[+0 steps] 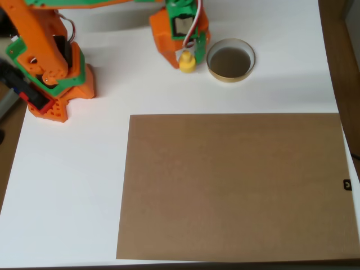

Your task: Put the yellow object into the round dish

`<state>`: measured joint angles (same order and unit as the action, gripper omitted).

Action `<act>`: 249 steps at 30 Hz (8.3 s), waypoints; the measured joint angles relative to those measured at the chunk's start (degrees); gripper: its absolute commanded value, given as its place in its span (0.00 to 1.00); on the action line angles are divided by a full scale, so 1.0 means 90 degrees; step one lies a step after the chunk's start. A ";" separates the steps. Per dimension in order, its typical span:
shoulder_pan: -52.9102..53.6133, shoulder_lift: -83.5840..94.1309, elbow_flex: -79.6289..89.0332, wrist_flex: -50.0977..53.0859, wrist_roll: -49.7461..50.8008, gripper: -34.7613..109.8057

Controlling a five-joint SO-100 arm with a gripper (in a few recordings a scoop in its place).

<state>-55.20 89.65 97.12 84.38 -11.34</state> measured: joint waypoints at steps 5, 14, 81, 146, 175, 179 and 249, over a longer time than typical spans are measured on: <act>-0.0273 -0.0459 -0.0332 0.0000 -0.0059 0.24; -0.0322 -0.0967 -0.1016 -0.0049 -0.0049 0.24; -0.0186 -0.1221 -0.1865 0.0215 -0.0801 0.42; 0.8389 0.9795 0.6572 -0.2471 0.0205 0.43; 0.8643 1.0703 0.8057 -0.2705 0.1064 0.25; 0.8613 1.0703 0.8076 -0.2705 0.1123 0.24; 0.8760 1.0703 0.8076 -0.2705 0.1123 0.25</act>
<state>23.64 185.98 169.80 60.03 -1.23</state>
